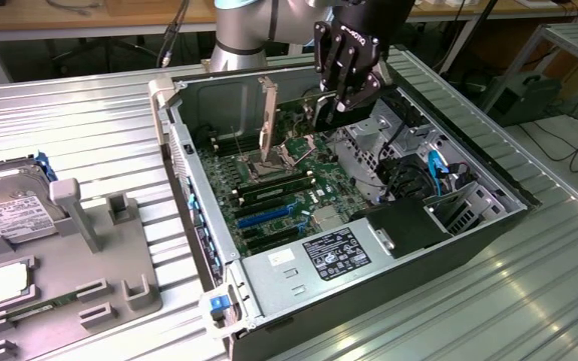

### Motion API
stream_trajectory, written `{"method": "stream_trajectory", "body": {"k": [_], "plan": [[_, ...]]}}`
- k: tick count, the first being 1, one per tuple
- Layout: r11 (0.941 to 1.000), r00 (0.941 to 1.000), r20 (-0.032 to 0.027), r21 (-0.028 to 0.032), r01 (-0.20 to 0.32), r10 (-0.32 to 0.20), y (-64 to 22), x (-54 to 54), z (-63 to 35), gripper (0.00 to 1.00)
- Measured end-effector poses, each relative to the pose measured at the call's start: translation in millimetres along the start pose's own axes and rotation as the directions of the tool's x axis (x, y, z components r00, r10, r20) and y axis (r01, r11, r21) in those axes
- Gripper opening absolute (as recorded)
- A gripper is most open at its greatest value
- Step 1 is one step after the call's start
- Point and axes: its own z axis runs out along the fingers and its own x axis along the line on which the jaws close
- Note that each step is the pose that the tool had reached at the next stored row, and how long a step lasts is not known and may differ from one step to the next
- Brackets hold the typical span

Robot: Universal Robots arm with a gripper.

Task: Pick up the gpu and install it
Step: 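Insert the gpu into the slot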

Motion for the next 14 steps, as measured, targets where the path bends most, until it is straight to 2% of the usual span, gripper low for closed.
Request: {"method": "stream_trajectory", "body": {"k": [8, 13, 14], "plan": [[1.0, 1.0, -0.0012, 0.0001, -0.007, 0.007, -0.6, 1.8, 14.3, 0.29], [1.0, 1.0, -0.0014, -0.0019, -0.007, 0.007, -0.3, 1.4, 21.3, 0.29], [1.0, 1.0, -0.0029, -0.0033, -0.007, 0.007, 0.1, 1.4, 22.7, 0.29]]}}
